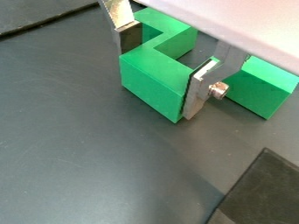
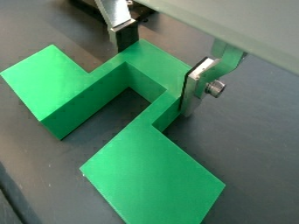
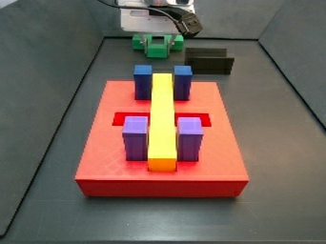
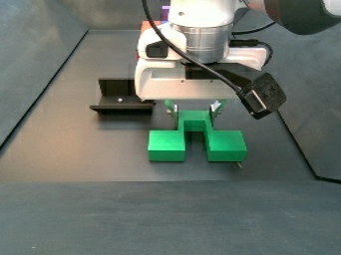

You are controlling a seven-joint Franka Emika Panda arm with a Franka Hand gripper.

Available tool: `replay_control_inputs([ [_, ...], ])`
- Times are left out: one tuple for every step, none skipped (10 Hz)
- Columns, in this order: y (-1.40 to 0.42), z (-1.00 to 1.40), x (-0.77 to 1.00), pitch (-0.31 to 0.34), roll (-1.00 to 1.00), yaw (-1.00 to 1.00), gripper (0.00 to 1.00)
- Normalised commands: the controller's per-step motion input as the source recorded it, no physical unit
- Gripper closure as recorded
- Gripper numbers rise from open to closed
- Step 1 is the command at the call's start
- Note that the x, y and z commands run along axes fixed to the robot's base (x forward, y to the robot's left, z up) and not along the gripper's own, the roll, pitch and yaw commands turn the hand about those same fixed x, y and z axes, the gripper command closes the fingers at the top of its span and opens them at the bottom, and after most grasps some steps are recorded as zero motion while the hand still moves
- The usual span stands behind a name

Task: Pick up the green object. Move up. Place the green object on the fixture. Regrasp the green object. Move to above the board. Insert the green object.
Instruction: Pick up the green object, then move up, then place the green object on the fixture.

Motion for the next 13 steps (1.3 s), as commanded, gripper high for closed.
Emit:
replay_control_inputs([
  [0.00, 0.00, 0.00, 0.000, 0.00, 0.00, 1.00],
  [0.00, 0.00, 0.00, 0.000, 0.00, 0.00, 1.00],
  [0.00, 0.00, 0.00, 0.000, 0.00, 0.00, 1.00],
  [0.00, 0.00, 0.00, 0.000, 0.00, 0.00, 1.00],
  [0.00, 0.00, 0.00, 0.000, 0.00, 0.00, 1.00],
  [0.00, 0.00, 0.00, 0.000, 0.00, 0.00, 1.00],
  [0.00, 0.00, 0.00, 0.000, 0.00, 0.00, 1.00],
  [0.00, 0.83, 0.00, 0.000, 0.00, 0.00, 1.00],
  [-0.04, 0.83, 0.00, 0.001, -0.01, 0.01, 1.00],
  [-0.03, 0.57, -0.05, 0.016, 0.01, 0.01, 1.00],
  [-0.01, 0.27, -0.03, -0.002, 0.04, 0.01, 1.00],
  [-0.02, 0.00, 0.00, 0.000, 0.04, 0.00, 1.00],
  [-0.07, 0.00, 0.00, 0.000, 0.09, 0.00, 1.00],
])
